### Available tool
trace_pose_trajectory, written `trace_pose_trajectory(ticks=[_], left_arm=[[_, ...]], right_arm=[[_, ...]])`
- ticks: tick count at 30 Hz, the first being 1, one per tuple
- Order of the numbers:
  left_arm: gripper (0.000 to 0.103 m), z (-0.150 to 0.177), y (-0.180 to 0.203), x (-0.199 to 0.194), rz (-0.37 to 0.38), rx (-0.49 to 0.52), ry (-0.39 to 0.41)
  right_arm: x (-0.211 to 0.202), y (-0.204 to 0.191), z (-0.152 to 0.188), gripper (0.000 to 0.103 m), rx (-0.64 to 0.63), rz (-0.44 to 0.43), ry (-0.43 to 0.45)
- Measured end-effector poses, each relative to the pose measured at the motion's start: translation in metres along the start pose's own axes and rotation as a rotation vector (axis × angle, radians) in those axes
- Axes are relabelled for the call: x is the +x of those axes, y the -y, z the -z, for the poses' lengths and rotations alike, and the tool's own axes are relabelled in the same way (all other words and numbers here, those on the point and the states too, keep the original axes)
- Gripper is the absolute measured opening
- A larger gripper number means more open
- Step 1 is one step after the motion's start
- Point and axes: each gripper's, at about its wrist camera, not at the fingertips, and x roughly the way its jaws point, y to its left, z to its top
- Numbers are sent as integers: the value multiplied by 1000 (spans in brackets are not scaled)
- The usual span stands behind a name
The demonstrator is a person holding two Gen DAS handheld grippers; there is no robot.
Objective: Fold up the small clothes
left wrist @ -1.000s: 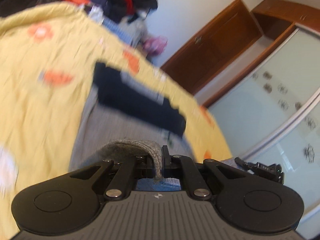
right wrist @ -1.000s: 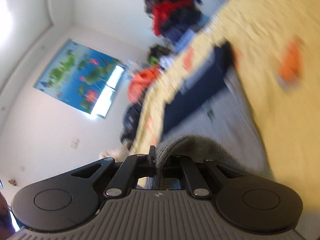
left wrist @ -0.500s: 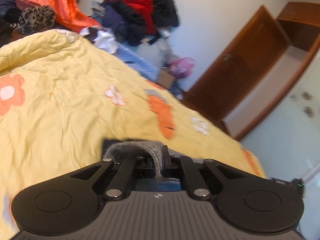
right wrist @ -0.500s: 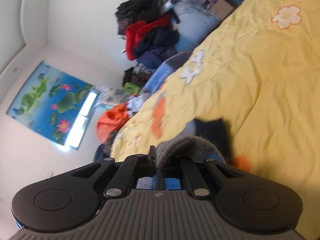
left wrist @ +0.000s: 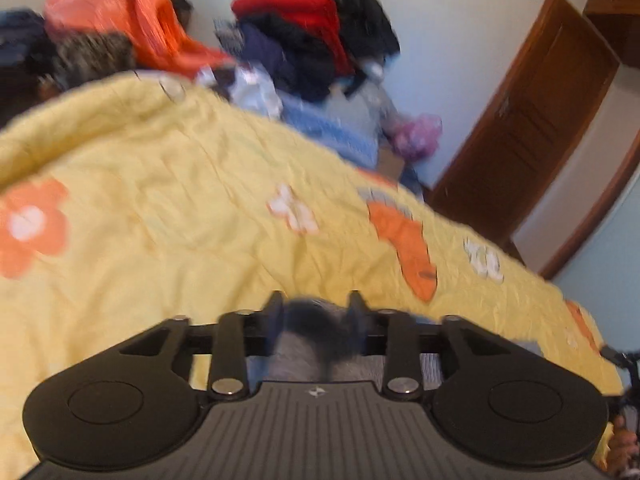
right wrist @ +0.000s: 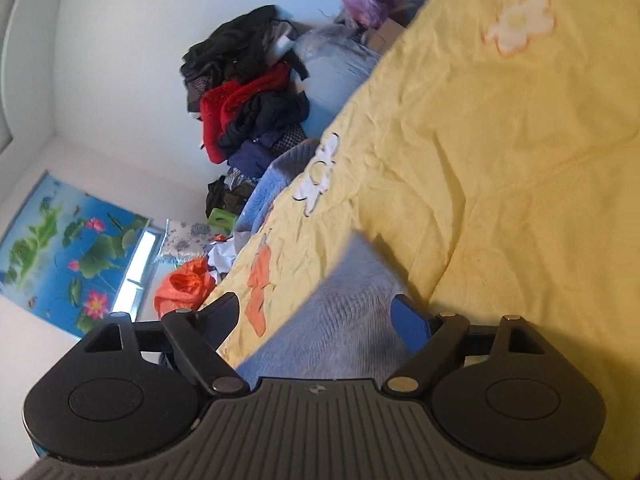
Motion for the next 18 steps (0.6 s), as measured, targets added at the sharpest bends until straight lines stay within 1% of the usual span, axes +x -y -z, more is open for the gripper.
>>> trace_pose_trajectory(ticks=[1, 2, 3, 4, 5, 6, 9, 12, 14, 16, 17, 18], left_arm=[[83, -2, -4, -15, -8, 1, 34], [92, -2, -8, -30, -28, -8, 68], [95, 1, -12, -46, -59, -26, 99], [95, 7, -17, -62, -89, -48, 116], [95, 16, -22, -77, -105, -73, 114], [94, 29, -28, -93, -106, -110, 107], [95, 79, -45, -134, -27, -245, 84], [94, 126, -48, -154, 3, -332, 23], [94, 149, -43, -155, 14, -353, -21], [94, 164, -34, -148, 17, -348, -62], [93, 169, -28, -142, 16, -335, -78], [93, 172, -20, -141, 4, -304, -52]], right_arm=[[-12, -7, 4, 86, -30, -10, -5], [-29, -15, 9, 88, -66, -17, -12], [-43, -20, 15, 90, -93, -20, -13], [-61, -25, 23, 92, -118, -23, -10], [-76, -27, 32, 93, -133, -28, -7], [-94, -27, 43, 93, -138, -32, -8], [-131, -16, 81, 94, -121, 6, -47], [-152, -5, 120, 93, -115, 62, -92], [-158, -1, 144, 93, -122, 93, -119], [-153, 0, 161, 93, -120, 109, -134], [-150, -2, 166, 91, -140, 106, -119], [-147, -7, 172, 92, -155, 115, -112]])
